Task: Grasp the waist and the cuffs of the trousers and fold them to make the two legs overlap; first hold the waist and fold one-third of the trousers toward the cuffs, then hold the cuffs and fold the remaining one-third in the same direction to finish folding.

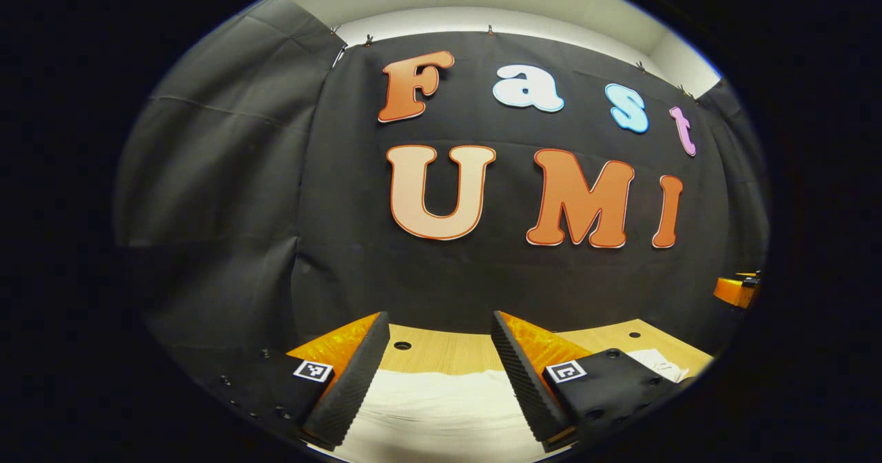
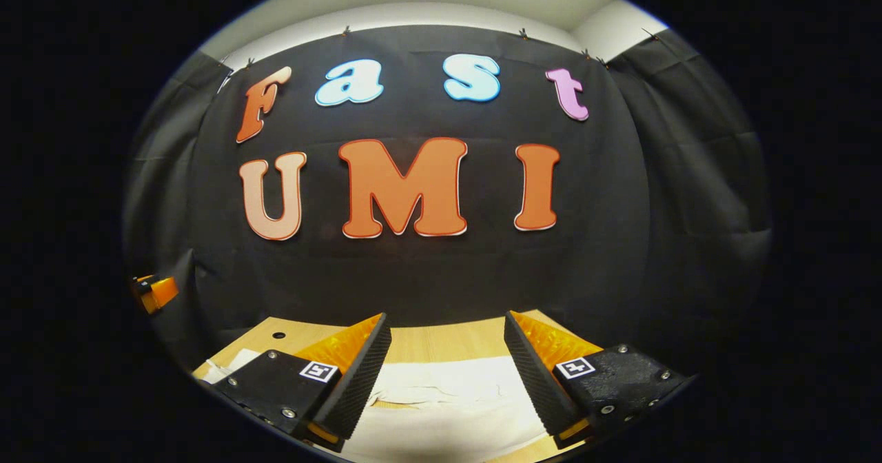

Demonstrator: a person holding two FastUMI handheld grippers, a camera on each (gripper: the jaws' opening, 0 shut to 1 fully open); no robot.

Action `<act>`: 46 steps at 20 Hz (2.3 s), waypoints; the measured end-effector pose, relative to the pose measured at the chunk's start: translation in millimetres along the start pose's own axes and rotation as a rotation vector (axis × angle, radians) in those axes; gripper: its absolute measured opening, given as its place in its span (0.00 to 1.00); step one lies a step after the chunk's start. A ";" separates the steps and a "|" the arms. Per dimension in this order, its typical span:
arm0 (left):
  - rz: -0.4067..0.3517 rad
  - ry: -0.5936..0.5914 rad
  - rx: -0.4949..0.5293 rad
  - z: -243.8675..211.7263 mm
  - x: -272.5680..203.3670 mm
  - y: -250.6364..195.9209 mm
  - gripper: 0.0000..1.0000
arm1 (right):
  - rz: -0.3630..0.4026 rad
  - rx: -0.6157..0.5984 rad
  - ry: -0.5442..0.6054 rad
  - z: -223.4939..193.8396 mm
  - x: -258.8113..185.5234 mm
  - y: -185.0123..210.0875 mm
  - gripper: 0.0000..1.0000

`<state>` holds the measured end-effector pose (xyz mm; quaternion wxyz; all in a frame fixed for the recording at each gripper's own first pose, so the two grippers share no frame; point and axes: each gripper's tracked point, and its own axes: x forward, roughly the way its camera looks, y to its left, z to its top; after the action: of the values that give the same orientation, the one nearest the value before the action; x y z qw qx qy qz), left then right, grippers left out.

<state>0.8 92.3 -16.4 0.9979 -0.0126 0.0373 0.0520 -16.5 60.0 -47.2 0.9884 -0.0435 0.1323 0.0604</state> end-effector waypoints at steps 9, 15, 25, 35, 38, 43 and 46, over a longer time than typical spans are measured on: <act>0.037 0.044 0.015 -22.2 6.6 12.2 0.96 | 0.011 0.063 0.110 -25.0 4.9 -25.3 0.99; 0.041 0.099 -0.052 -38.6 11.7 25.1 0.96 | -0.022 0.270 0.248 -54.0 15.1 -64.3 0.98; 0.090 0.123 -0.012 -47.1 18.1 57.5 0.97 | -0.187 0.542 0.614 -199.0 -16.0 -133.9 0.99; 0.155 0.175 0.004 -66.2 19.8 89.3 0.96 | -0.306 0.791 0.853 -300.4 -14.9 -151.2 0.99; 0.185 0.191 -0.001 -70.0 15.3 100.0 0.96 | -0.340 0.800 0.882 -313.6 -6.5 -155.2 0.99; 0.233 0.209 -0.018 -78.3 8.5 113.8 0.97 | -0.351 0.793 0.931 -325.5 9.5 -154.5 0.99; 0.257 0.223 -0.040 -83.3 3.0 119.8 0.97 | -0.329 0.802 0.950 -328.4 17.9 -146.7 0.99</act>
<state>-14.9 209.3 -102.1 0.9723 -0.0331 0.1482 0.1779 -64.4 -116.7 -357.3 0.7579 0.2876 0.5598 -0.1720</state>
